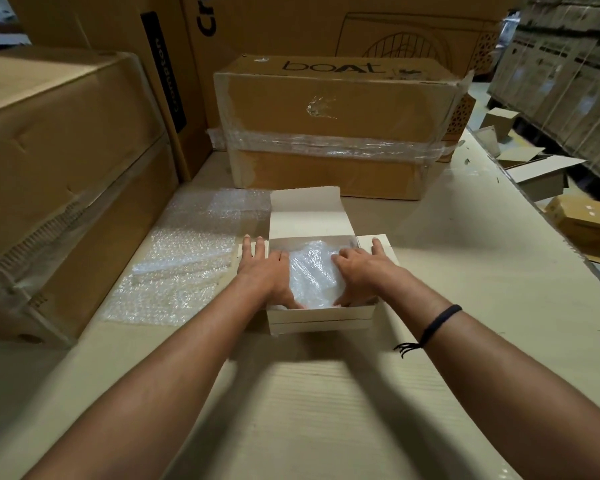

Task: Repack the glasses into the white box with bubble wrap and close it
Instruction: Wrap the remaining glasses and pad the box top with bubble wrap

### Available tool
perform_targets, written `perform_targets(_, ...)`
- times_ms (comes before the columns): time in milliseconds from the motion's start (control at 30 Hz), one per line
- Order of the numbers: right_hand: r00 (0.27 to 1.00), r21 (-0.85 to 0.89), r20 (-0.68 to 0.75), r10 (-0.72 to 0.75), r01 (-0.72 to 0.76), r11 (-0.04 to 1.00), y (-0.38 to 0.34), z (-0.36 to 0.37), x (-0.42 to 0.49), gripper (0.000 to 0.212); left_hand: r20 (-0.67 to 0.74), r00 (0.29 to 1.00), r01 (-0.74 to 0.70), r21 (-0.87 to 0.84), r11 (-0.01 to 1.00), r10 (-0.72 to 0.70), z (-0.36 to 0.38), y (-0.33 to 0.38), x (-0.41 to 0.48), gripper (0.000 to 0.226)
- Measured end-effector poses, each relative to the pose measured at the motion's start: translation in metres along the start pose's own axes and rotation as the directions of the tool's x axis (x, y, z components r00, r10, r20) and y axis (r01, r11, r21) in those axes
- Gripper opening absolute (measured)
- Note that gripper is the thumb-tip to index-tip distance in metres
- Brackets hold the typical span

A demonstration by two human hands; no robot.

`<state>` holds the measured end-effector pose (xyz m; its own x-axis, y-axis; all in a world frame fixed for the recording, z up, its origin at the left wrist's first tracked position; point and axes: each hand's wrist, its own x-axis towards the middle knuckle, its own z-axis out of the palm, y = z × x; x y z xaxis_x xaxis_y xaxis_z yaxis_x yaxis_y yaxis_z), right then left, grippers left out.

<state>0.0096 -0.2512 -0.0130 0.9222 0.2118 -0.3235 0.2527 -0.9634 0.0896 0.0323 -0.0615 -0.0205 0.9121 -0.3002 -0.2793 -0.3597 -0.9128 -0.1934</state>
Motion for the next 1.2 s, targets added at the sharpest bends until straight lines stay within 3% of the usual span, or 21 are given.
perform_targets(100,0.998,0.041,0.058,-0.017,0.015,0.999,0.006,-0.011,0.001,0.104,0.042,0.997,-0.057,-0.095,0.994,0.062,-0.008,-0.01,-0.003,0.124)
perform_targets(200,0.997,0.179,-0.04,-0.063,0.069,0.981,0.015,-0.025,-0.001,0.114,0.026,0.995,-0.083,-0.226,0.971,0.091,-0.02,-0.026,-0.006,0.111)
perform_targets(300,0.985,0.162,-0.073,-0.158,0.168,0.972,0.006,-0.029,0.005,0.116,0.07,0.993,-0.078,-0.162,0.984,0.09,-0.026,-0.033,-0.006,0.103)
perform_targets(467,0.991,0.17,0.061,-0.123,0.111,0.979,-0.008,-0.013,0.025,0.121,0.045,0.996,-0.075,0.023,0.997,0.074,-0.015,-0.016,-0.005,0.103)
perform_targets(667,0.988,0.159,0.048,-0.147,0.138,0.978,-0.009,-0.012,0.025,0.118,0.02,0.999,-0.041,0.031,0.999,0.041,-0.006,-0.009,0.003,0.103)
perform_targets(767,0.975,0.172,-0.1,-0.199,0.214,0.962,-0.003,-0.007,0.017,0.107,0.01,0.999,-0.05,-0.001,0.999,0.05,-0.003,-0.013,0.003,0.103)
perform_targets(833,0.946,0.191,-0.205,-0.251,0.29,0.938,0.001,-0.001,0.008,0.085,0.007,0.999,-0.048,-0.015,0.999,0.048,-0.001,-0.014,0.003,0.103)
perform_targets(900,0.935,0.157,-0.203,-0.293,0.326,0.932,0.002,0.004,0.001,0.058,0.019,0.999,-0.038,-0.008,0.999,0.038,-0.002,-0.013,0.002,0.105)
perform_targets(967,0.943,0.103,-0.158,-0.292,0.31,0.945,0.002,0.01,0.001,0.045,0.028,0.999,-0.029,0.007,1.0,0.029,-0.004,-0.012,0.003,0.106)
perform_targets(1133,0.952,0.037,-0.069,-0.299,0.302,0.953,-0.001,0.007,0.005,0.044,0.039,0.999,-0.031,0.016,0.999,0.03,-0.006,-0.01,0.001,0.105)
perform_targets(1200,0.955,0.137,-0.062,-0.29,0.296,0.945,0.002,0.002,0.003,0.048,0.046,0.998,-0.045,0.001,0.999,0.045,-0.009,-0.012,-0.001,0.104)
